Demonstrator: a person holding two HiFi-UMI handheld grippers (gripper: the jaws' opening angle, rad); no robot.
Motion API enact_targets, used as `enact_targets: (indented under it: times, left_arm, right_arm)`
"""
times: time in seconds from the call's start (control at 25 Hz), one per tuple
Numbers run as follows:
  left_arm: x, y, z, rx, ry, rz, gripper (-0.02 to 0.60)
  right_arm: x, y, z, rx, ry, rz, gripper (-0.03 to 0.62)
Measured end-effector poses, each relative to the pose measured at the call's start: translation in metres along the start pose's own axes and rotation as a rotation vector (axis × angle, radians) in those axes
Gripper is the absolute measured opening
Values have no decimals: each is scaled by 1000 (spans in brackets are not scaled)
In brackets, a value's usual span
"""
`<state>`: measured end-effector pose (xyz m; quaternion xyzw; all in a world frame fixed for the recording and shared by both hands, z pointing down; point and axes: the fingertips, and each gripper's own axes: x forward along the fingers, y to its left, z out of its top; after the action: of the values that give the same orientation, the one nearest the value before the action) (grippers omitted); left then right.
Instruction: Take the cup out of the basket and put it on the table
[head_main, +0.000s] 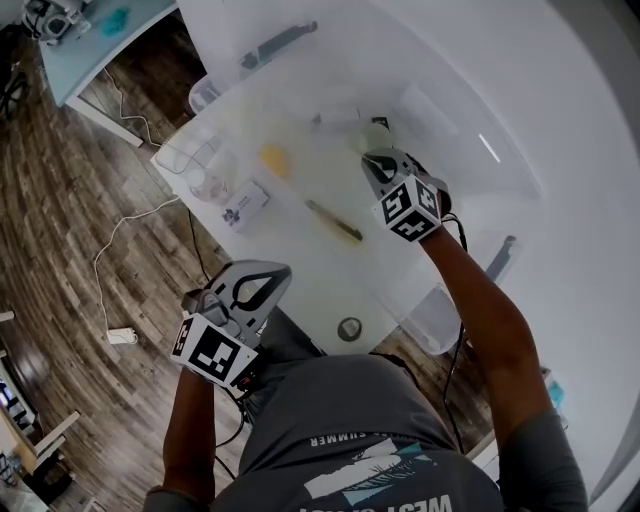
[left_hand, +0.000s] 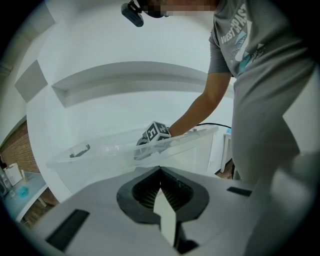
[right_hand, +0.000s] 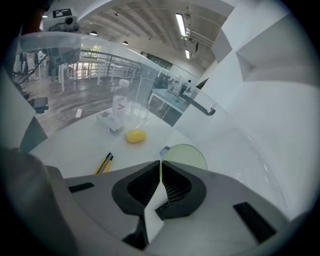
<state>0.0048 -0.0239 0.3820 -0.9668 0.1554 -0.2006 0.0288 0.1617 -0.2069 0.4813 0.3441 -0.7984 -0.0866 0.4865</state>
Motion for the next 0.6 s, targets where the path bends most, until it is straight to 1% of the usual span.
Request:
enact_targets:
  times: [0.28, 0.6]
  left_arm:
    - [-7, 10, -4, -6, 14, 42, 9]
    - [4, 4, 9, 14, 3, 42, 9]
  right_arm:
    - [-19, -6, 24, 29, -61, -25, 28]
    - [-49, -5, 45, 43, -128, -44, 28]
